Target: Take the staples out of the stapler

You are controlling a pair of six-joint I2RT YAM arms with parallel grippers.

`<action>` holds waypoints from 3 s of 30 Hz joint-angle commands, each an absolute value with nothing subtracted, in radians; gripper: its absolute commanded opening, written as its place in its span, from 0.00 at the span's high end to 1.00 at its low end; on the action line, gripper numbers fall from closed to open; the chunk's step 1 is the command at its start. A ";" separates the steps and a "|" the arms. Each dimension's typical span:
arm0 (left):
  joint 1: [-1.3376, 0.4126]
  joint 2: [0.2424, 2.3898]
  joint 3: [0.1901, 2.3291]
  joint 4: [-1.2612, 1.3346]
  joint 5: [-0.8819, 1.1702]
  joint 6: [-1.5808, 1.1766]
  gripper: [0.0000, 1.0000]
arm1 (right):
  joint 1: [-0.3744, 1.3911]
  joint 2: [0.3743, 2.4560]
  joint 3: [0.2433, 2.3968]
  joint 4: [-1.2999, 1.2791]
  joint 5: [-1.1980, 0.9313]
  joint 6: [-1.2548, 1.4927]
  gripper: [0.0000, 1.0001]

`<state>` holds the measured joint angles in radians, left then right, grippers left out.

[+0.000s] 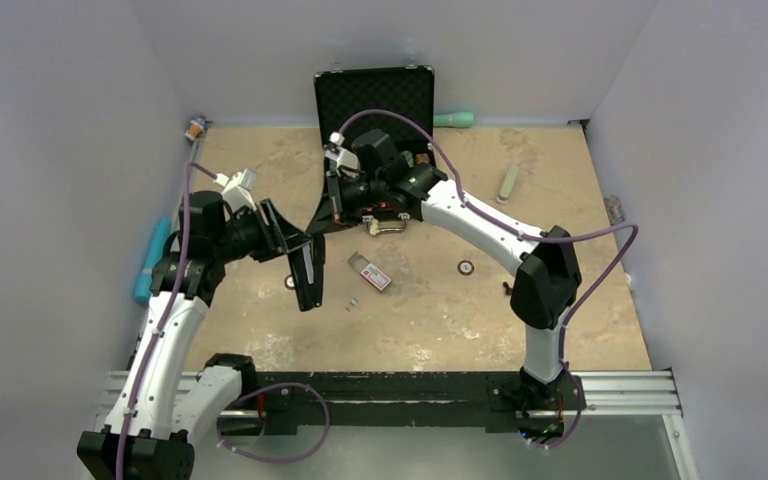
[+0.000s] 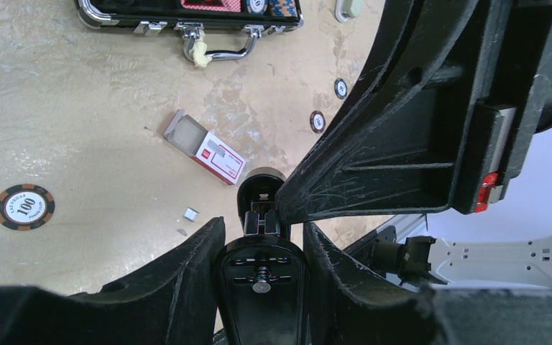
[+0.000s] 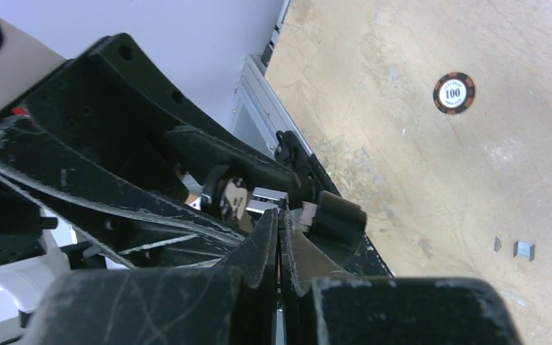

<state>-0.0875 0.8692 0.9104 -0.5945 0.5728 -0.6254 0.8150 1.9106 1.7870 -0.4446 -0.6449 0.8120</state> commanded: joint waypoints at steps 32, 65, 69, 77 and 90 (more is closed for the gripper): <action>-0.089 0.820 0.772 -0.534 0.526 -0.631 1.00 | 0.848 1.928 1.593 -0.463 -0.616 0.736 1.00; -0.089 0.768 0.731 -0.581 0.554 -0.599 1.00 | 0.862 1.977 1.684 -0.369 -0.694 0.836 1.00; -0.089 0.746 0.738 -0.590 0.557 -0.604 1.00 | 0.861 1.979 1.671 -0.346 -0.684 0.849 1.00; -0.089 0.717 0.769 -0.627 0.560 -0.601 1.00 | 0.856 1.956 1.582 -0.295 -0.708 0.855 1.00; -0.089 0.674 0.761 -0.643 0.561 -0.611 1.00 | 0.842 1.899 1.532 -0.247 -0.697 0.907 1.00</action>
<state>-0.0875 0.6968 0.7105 -0.6991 0.5053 -0.5976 0.8326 1.9602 1.5421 -0.2745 -0.7193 0.8913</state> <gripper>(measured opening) 0.461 0.006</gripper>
